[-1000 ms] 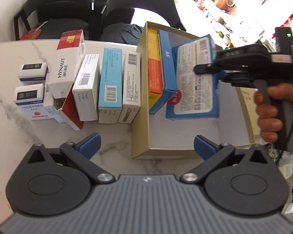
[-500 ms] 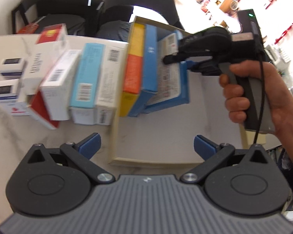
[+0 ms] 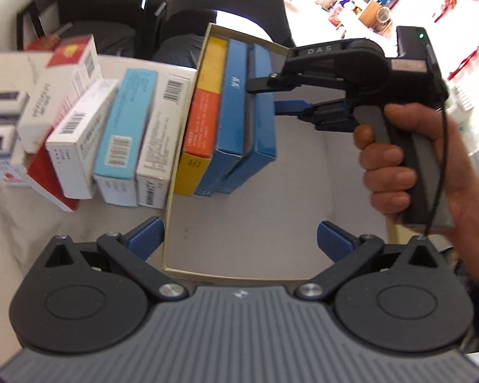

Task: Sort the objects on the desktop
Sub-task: 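Lower the flat box into the shoe box beside the blue boxes, open right tool, then withdraw the open right tool from the shoe box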

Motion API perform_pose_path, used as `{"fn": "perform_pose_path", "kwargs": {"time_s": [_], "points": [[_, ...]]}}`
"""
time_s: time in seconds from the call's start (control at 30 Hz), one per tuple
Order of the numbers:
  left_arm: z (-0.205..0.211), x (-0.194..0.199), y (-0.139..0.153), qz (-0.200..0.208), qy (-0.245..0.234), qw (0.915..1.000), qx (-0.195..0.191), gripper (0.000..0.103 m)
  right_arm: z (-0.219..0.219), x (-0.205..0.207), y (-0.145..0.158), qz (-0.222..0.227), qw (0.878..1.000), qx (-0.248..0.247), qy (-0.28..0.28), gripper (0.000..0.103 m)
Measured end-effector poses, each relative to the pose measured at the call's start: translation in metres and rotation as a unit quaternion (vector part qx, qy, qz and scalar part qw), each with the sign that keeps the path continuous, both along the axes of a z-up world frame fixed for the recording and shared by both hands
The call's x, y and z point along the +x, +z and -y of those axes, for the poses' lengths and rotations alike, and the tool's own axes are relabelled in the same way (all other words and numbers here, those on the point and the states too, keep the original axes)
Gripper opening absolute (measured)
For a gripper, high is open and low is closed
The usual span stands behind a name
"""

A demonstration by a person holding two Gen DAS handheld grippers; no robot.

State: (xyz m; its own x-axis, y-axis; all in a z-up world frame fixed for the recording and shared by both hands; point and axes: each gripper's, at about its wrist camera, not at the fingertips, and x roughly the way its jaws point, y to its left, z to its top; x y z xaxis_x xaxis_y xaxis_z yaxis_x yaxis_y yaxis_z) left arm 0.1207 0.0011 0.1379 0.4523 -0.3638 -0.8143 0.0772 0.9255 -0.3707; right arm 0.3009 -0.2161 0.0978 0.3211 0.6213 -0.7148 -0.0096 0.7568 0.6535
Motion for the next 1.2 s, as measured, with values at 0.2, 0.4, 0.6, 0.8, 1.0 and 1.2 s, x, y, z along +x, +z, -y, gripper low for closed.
{"fn": "perform_pose_path", "kwargs": {"time_s": [0.2,0.4,0.6,0.8,1.0,1.2], "points": [[-0.006,-0.004,0.002,-0.001,-0.032,0.9988,-0.037,0.103,-0.008,-0.005,0.009,0.009,1.000,-0.021,0.010,0.038],[-0.031,-0.008,0.002,0.000,-0.036,0.9973,-0.064,0.103,-0.018,-0.014,0.018,0.021,0.998,-0.055,0.000,0.038],[-0.068,-0.017,0.003,0.009,-0.001,0.9990,-0.043,0.103,-0.022,-0.029,0.027,0.038,0.995,-0.085,-0.022,0.044],[-0.103,-0.018,0.014,0.038,0.055,0.9968,0.045,0.103,-0.013,-0.050,0.038,0.045,0.992,-0.107,-0.054,0.046],[-0.119,0.009,0.020,0.063,0.065,0.9908,0.102,0.103,-0.002,-0.083,0.050,0.046,0.990,-0.107,-0.085,0.049],[-0.119,0.048,0.012,0.067,0.043,0.9870,0.140,0.103,0.002,-0.114,0.059,0.044,0.988,-0.118,-0.088,0.053]]}}
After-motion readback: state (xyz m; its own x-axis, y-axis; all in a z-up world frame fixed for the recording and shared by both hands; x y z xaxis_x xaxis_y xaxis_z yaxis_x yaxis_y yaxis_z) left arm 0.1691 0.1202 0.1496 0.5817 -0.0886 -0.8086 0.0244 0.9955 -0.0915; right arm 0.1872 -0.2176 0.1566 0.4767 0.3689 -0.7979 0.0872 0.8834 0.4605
